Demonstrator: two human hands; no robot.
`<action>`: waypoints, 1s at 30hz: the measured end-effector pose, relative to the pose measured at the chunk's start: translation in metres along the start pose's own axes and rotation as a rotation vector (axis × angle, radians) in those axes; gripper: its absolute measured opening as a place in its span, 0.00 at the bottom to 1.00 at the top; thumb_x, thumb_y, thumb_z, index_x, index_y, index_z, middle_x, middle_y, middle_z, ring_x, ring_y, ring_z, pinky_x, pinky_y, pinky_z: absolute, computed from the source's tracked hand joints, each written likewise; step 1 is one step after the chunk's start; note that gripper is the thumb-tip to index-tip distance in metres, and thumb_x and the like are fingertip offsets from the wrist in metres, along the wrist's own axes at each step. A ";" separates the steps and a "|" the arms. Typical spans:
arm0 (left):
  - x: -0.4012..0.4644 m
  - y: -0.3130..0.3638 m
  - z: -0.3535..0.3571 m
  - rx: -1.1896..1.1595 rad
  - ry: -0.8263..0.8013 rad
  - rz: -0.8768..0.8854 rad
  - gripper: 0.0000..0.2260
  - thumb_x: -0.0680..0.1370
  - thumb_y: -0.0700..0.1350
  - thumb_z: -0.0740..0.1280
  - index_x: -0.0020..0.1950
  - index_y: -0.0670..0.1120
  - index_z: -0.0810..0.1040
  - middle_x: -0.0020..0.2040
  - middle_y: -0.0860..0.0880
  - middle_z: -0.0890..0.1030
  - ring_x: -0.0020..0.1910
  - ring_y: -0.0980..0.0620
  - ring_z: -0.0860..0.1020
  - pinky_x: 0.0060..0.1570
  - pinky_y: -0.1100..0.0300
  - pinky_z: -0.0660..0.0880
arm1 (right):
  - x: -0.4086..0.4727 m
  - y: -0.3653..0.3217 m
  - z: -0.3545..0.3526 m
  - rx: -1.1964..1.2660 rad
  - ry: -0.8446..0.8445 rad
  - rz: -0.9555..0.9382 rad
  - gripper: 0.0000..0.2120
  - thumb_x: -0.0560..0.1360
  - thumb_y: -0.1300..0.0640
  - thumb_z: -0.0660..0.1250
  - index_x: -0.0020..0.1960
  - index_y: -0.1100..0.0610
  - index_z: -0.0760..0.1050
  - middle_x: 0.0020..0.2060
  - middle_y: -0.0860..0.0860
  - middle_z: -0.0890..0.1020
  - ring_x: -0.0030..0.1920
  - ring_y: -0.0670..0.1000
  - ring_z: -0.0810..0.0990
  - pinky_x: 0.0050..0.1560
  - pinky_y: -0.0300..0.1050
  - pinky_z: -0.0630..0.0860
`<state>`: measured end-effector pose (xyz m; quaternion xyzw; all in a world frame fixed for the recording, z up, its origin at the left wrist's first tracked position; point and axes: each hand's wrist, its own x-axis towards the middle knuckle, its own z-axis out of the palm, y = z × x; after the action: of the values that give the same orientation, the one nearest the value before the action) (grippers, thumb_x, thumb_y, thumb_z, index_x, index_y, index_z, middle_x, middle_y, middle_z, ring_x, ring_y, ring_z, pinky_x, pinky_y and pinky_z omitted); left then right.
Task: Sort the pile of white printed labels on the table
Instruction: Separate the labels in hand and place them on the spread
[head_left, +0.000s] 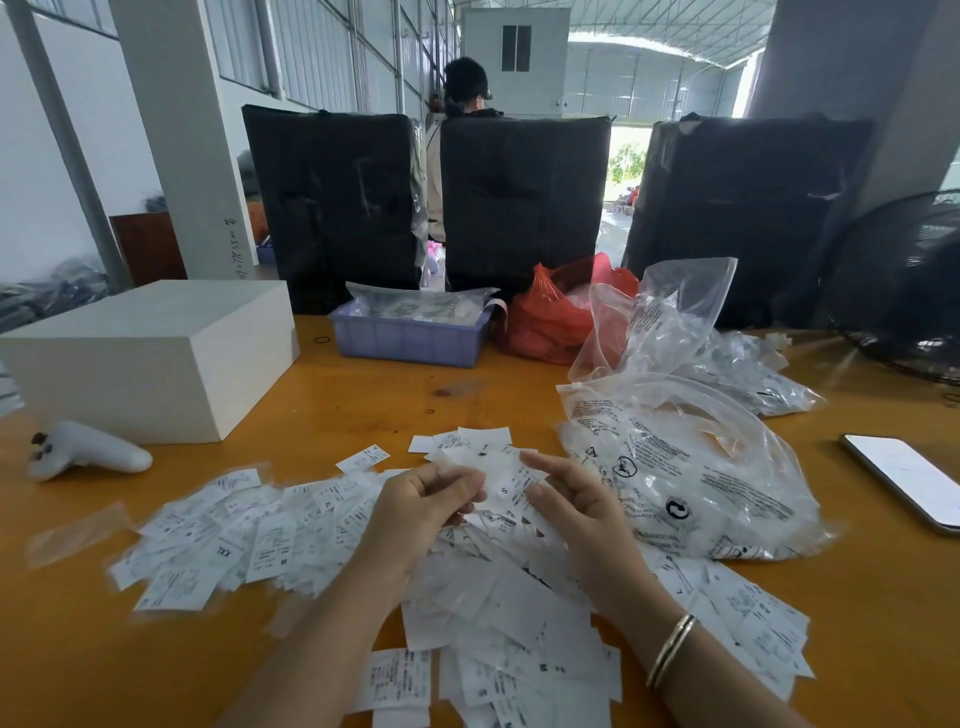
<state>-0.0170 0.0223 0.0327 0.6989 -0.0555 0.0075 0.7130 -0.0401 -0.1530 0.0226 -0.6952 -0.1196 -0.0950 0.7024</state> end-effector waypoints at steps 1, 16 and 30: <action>0.000 0.000 0.000 0.003 -0.004 0.001 0.15 0.64 0.54 0.72 0.46 0.47 0.84 0.38 0.50 0.85 0.35 0.60 0.81 0.35 0.69 0.75 | 0.000 0.000 0.001 -0.033 -0.003 -0.012 0.13 0.76 0.61 0.67 0.53 0.43 0.80 0.30 0.40 0.74 0.32 0.40 0.71 0.36 0.32 0.71; -0.004 -0.002 0.005 0.129 -0.031 0.060 0.03 0.74 0.47 0.71 0.46 0.52 0.83 0.40 0.57 0.84 0.39 0.63 0.81 0.37 0.71 0.74 | 0.000 0.000 0.006 -0.139 0.004 -0.029 0.14 0.76 0.65 0.66 0.55 0.48 0.75 0.43 0.44 0.81 0.30 0.49 0.80 0.30 0.35 0.72; -0.005 -0.001 0.007 0.249 -0.060 0.139 0.04 0.72 0.45 0.74 0.44 0.53 0.81 0.39 0.58 0.84 0.40 0.61 0.82 0.38 0.73 0.74 | 0.002 0.006 0.008 -0.201 0.039 -0.071 0.15 0.74 0.63 0.69 0.54 0.45 0.74 0.42 0.49 0.79 0.42 0.51 0.80 0.42 0.48 0.80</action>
<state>-0.0222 0.0152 0.0318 0.7765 -0.1235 0.0429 0.6164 -0.0366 -0.1452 0.0179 -0.7554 -0.1203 -0.1447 0.6277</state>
